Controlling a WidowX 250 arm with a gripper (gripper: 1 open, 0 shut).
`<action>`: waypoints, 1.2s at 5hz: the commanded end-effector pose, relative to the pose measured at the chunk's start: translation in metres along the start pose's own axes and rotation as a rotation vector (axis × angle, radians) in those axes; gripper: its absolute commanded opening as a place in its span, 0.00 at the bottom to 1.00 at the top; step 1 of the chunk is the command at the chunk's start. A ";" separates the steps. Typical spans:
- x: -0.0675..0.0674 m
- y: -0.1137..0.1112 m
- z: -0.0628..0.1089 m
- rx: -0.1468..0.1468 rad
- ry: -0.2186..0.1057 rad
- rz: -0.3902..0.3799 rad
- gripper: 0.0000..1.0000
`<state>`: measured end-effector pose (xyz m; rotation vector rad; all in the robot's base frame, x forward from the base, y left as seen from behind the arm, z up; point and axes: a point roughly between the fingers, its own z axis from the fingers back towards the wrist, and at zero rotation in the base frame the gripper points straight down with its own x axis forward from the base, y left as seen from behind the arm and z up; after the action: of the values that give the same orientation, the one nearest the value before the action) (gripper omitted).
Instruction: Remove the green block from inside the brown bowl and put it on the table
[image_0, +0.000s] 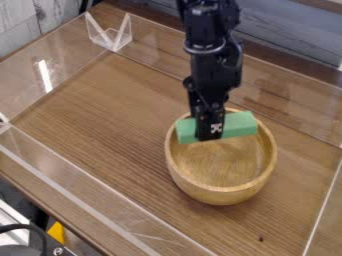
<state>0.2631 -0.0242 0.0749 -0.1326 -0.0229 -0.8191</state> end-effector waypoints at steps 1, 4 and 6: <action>0.011 0.011 0.013 0.035 -0.024 -0.062 0.00; 0.015 0.011 0.018 0.040 -0.016 -0.089 0.00; 0.015 0.010 0.017 0.041 -0.009 -0.136 0.00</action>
<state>0.2733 -0.0254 0.0810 -0.1187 -0.0158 -0.9422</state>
